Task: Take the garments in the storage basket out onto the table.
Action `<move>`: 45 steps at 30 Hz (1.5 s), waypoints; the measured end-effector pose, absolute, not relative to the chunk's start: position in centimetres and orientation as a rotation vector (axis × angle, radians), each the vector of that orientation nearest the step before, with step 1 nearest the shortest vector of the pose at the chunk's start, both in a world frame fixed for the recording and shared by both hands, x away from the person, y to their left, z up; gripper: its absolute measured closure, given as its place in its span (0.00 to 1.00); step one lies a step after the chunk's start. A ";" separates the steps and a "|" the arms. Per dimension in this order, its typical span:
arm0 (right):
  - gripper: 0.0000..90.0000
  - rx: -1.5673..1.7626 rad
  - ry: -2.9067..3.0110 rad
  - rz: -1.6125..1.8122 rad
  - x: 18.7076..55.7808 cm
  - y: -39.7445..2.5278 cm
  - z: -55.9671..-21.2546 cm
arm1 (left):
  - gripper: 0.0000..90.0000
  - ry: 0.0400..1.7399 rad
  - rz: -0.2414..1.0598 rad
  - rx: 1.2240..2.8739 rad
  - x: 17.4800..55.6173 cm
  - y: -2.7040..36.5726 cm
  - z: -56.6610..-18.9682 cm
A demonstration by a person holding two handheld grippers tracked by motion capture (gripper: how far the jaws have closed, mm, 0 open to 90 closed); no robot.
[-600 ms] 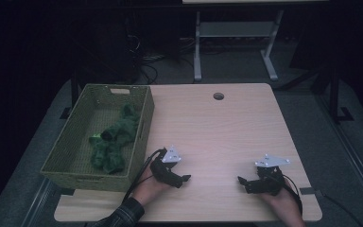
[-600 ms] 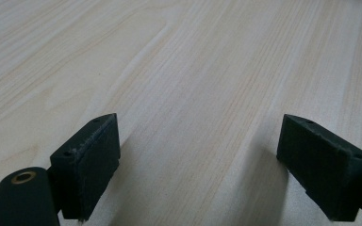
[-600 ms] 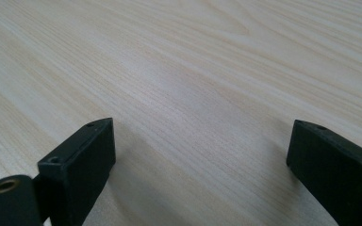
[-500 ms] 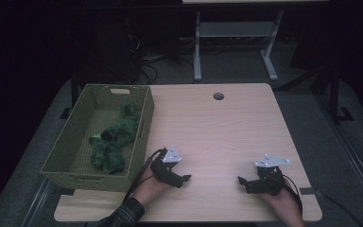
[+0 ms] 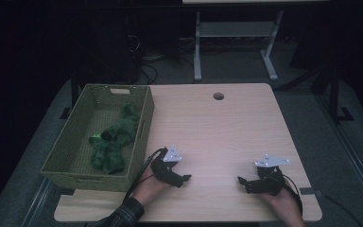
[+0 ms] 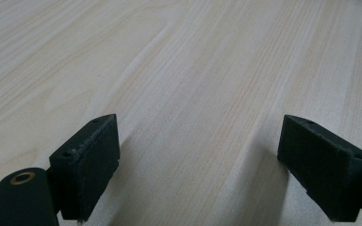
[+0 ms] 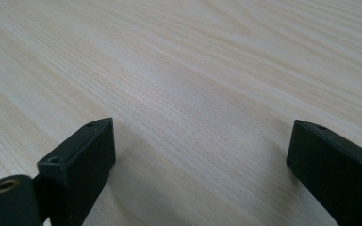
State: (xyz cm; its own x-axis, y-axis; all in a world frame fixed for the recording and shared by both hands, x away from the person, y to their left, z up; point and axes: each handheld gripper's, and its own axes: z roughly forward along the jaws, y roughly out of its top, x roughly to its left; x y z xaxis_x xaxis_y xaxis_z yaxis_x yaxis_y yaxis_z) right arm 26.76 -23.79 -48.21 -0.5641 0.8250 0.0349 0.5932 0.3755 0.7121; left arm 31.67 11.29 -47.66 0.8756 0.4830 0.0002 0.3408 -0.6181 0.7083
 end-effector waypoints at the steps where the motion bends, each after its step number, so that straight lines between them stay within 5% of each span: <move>1: 0.09 1.243 2.314 0.994 26.8 -23.8 -48.2 | 0.14 0.591 0.246 2.294 31.7 11.3 -47.6; 45: 0.09 1.242 2.315 0.995 26.8 -23.8 -48.2 | 0.15 0.610 0.190 2.216 32.1 12.2 -44.7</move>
